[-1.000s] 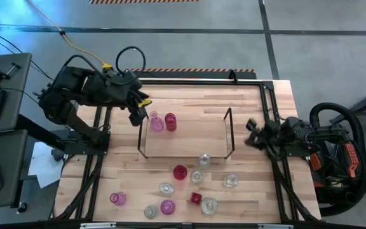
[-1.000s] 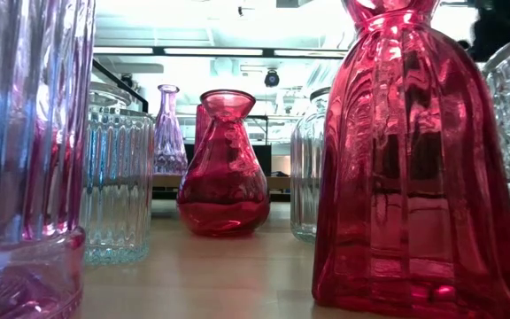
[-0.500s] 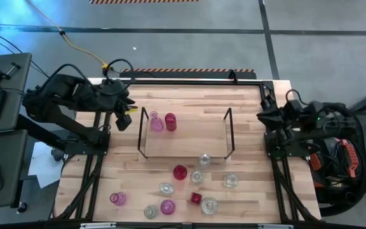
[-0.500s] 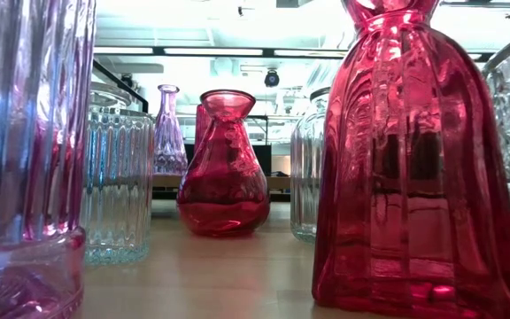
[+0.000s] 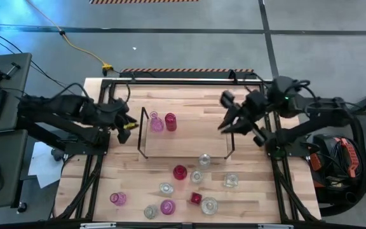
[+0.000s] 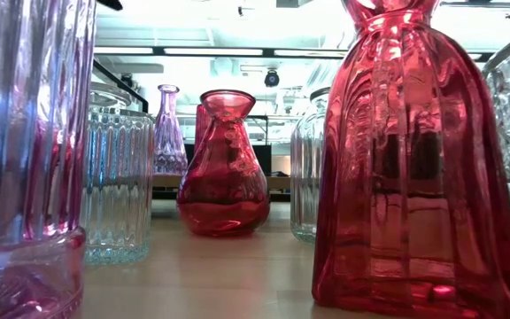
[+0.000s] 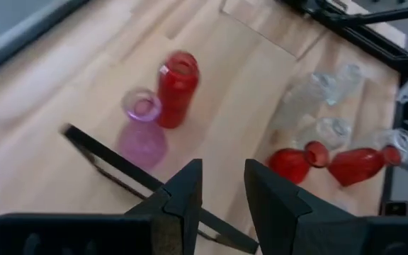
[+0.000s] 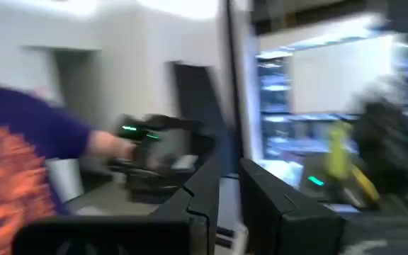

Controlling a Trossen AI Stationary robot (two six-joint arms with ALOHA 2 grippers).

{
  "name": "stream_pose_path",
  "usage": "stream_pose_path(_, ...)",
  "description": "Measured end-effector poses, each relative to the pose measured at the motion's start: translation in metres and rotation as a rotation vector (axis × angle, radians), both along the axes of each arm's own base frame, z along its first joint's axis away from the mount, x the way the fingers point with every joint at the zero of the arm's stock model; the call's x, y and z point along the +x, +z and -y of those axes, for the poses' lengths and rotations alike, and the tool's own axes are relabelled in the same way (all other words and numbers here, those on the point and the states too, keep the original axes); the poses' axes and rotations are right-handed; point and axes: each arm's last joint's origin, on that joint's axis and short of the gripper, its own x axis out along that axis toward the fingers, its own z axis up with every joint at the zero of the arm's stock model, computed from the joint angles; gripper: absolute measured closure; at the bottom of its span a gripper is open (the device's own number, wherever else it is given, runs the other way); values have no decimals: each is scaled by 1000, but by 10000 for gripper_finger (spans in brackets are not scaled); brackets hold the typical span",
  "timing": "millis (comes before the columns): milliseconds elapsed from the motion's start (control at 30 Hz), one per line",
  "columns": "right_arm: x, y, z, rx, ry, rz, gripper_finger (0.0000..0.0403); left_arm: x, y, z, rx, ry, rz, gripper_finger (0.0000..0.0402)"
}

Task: Sort vases onto shelf
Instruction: Put the transparent vase on the shelf

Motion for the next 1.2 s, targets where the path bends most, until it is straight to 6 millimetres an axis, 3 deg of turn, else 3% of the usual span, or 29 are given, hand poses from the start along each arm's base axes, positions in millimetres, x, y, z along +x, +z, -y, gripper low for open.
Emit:
stream_pose_path(167,35,16,-11,-130,198,60,355,5,-18,7,-19,-27,77,304)
stream_pose_path(267,49,26,-12,-144,192,92,355,8,-19,9,-20,-35,114,304)
stream_pose_path(600,80,38,-12,-41,137,43,355,25,14,15,224,-133,443,304)
stream_pose_path(733,87,34,-12,14,128,-7,355,25,25,9,383,67,508,304)
stream_pose_path(933,93,29,-11,-7,47,-13,355,12,27,-2,498,369,463,304)
stream_pose_path(1200,98,-11,-1,48,-322,-470,355,-7,27,-9,483,466,459,304)
